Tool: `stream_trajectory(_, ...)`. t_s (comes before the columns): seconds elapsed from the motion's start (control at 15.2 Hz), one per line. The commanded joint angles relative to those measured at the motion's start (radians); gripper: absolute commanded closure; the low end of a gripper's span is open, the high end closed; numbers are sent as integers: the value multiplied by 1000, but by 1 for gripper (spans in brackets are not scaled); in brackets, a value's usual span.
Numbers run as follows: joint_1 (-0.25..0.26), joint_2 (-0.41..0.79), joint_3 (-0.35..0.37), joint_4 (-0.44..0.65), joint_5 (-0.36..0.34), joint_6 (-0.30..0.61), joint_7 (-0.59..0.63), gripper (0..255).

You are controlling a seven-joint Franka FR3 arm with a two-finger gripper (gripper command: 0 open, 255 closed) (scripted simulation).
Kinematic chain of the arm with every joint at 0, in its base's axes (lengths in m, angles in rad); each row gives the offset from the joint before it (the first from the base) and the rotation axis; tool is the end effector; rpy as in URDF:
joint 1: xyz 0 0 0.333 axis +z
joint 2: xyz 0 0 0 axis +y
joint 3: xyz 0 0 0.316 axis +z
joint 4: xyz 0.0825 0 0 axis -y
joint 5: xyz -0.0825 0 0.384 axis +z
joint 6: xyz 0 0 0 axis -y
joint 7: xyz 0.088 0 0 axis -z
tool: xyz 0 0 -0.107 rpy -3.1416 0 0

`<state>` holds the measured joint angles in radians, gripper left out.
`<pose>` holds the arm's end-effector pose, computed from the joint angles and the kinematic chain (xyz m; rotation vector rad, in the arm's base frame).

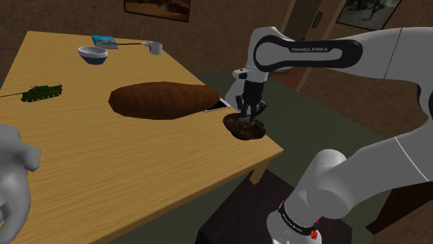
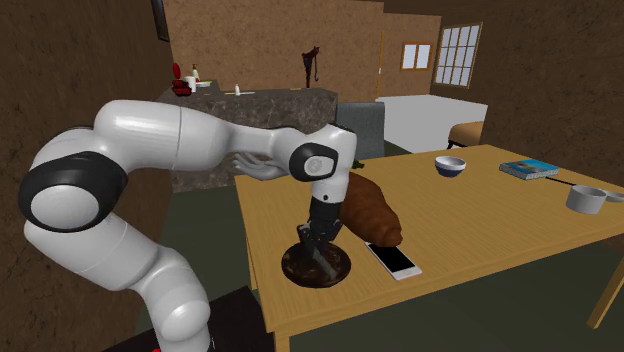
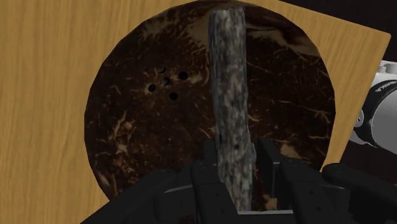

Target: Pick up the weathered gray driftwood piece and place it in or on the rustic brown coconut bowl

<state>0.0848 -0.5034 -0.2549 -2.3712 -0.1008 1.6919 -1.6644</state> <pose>0.3737 -0.0815 0.4882 -2.1181 -2.0912 0.1469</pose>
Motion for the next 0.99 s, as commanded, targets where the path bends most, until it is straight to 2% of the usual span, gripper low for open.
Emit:
stream_trajectory(0.0, 0, 7, -3, -29, -1, 36, 0, 255)
stream_trajectory(0.53, 0, 7, -3, -29, -1, 36, 0, 255)
stream_trajectory(0.59, 0, 7, -3, -29, -1, 36, 0, 0)
stream_trajectory(0.92, 0, 7, -3, -29, -1, 36, 0, 0)
